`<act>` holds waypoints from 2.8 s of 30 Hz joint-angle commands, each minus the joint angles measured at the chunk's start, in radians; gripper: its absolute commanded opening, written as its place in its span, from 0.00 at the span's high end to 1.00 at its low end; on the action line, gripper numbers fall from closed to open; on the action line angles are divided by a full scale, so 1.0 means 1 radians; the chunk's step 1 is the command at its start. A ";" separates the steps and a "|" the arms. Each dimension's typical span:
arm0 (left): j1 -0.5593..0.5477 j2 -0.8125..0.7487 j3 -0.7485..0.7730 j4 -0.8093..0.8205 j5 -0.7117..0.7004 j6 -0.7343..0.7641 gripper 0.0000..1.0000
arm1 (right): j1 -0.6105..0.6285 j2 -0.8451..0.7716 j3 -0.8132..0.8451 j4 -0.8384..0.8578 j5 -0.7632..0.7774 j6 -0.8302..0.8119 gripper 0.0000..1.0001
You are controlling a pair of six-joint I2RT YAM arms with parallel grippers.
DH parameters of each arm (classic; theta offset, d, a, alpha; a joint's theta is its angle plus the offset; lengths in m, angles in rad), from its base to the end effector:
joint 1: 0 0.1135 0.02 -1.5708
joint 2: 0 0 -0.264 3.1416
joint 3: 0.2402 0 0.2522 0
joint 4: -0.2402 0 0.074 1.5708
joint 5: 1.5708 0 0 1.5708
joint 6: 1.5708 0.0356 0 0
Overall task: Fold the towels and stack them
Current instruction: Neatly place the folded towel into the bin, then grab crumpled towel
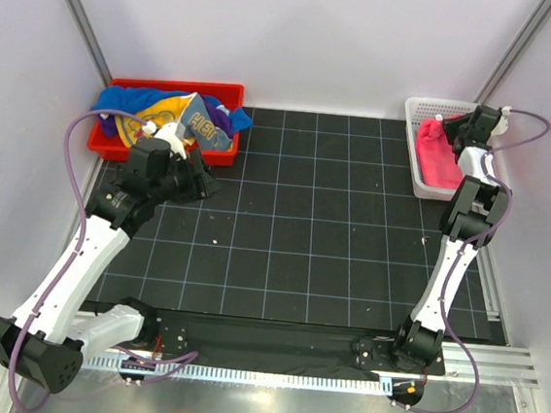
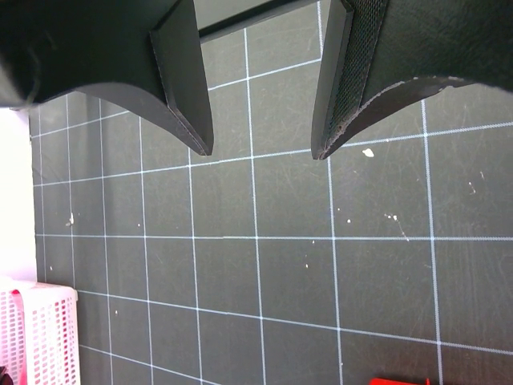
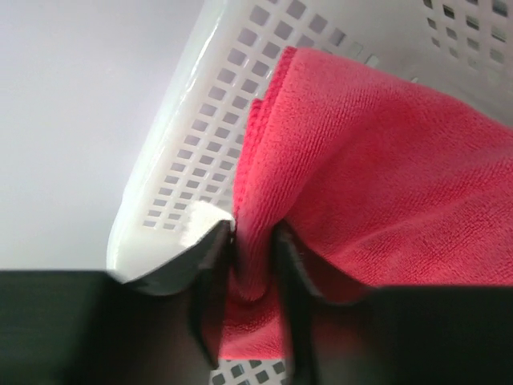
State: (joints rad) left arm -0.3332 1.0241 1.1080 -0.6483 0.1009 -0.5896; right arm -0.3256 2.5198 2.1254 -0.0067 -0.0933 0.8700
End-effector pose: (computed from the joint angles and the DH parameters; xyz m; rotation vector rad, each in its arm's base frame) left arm 0.2013 -0.0735 0.3608 -0.2208 2.1913 -0.6391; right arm 0.5549 -0.1838 0.1858 1.0725 1.6848 0.4451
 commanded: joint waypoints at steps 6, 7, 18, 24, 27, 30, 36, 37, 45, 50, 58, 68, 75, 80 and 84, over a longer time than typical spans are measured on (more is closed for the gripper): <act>0.006 0.008 -0.005 0.015 -0.007 0.017 0.44 | 0.000 -0.032 0.071 0.065 -0.011 -0.002 0.34; 0.005 0.008 -0.005 0.016 -0.009 0.017 0.44 | 0.000 -0.044 0.071 0.065 -0.010 -0.002 0.31; 0.006 0.024 -0.005 0.033 -0.013 -0.006 0.43 | 0.002 -0.223 -0.021 0.045 -0.033 0.075 0.30; 0.005 0.048 0.009 0.052 -0.038 -0.042 0.42 | 0.043 -0.404 -0.180 0.028 -0.045 0.113 0.30; 0.006 0.082 0.038 0.061 -0.092 -0.061 0.42 | 0.089 -0.486 -0.286 0.013 -0.036 0.100 0.30; 0.006 0.148 0.087 0.065 -0.170 -0.078 0.42 | 0.155 -0.582 -0.376 -0.040 -0.025 0.069 0.30; 0.011 0.350 0.237 0.091 -0.418 -0.093 0.38 | 0.325 -0.742 -0.574 -0.059 0.010 -0.028 0.31; 0.016 0.381 0.259 0.098 -0.434 -0.093 0.38 | 0.364 -0.762 -0.623 -0.061 0.020 -0.043 0.31; 0.112 0.814 0.638 0.119 -0.474 -0.088 0.38 | 0.551 -0.903 -0.863 -0.048 0.079 -0.153 0.32; 0.131 1.051 0.871 0.070 -0.491 -0.088 0.39 | 0.563 -0.941 -0.946 -0.035 0.035 -0.183 0.32; 0.137 1.268 1.064 0.001 -0.501 -0.145 0.44 | 0.563 -0.948 -0.980 -0.039 0.015 -0.206 0.32; 0.138 1.274 1.035 -0.005 -0.527 -0.174 0.64 | 0.566 -0.929 -0.984 -0.024 -0.011 -0.192 0.36; 0.140 1.234 1.006 -0.010 -0.549 -0.168 0.98 | 0.568 -0.935 -0.987 -0.027 -0.022 -0.193 0.39; 0.145 1.180 1.035 0.004 -0.573 -0.136 1.00 | 0.569 -0.941 -0.983 -0.030 -0.025 -0.195 0.39; 0.146 1.113 1.041 0.030 -0.610 -0.108 1.00 | 0.574 -0.941 -0.978 -0.029 -0.026 -0.200 0.39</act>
State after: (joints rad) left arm -0.1974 2.2677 2.1136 -0.6613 -0.4416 -0.7273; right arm 0.2386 1.6104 1.1351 -0.0757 -0.1097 0.6865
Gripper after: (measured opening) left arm 0.013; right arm 0.612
